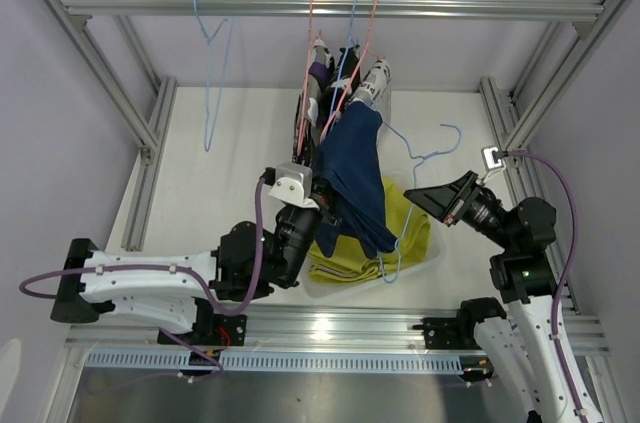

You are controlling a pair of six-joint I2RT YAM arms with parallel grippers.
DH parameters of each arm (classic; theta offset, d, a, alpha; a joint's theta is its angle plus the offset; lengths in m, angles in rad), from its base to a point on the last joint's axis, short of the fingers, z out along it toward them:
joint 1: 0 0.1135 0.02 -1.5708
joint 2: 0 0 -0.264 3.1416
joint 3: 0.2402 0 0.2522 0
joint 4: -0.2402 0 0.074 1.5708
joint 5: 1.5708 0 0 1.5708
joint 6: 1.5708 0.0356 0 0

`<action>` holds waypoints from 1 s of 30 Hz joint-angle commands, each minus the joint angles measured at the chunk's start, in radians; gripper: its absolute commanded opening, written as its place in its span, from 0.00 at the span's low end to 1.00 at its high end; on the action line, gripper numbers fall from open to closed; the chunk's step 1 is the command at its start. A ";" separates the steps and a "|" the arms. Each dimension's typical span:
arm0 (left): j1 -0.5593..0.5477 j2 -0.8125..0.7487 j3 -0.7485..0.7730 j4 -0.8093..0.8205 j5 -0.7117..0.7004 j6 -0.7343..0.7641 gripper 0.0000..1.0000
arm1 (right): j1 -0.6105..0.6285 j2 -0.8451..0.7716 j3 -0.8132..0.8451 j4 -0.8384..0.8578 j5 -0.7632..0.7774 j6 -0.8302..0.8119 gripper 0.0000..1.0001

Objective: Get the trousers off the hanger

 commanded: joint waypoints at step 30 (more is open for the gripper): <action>-0.002 -0.409 -0.106 -0.349 -0.016 -0.127 0.00 | -0.244 -0.028 -0.040 -0.307 -0.112 -0.294 0.00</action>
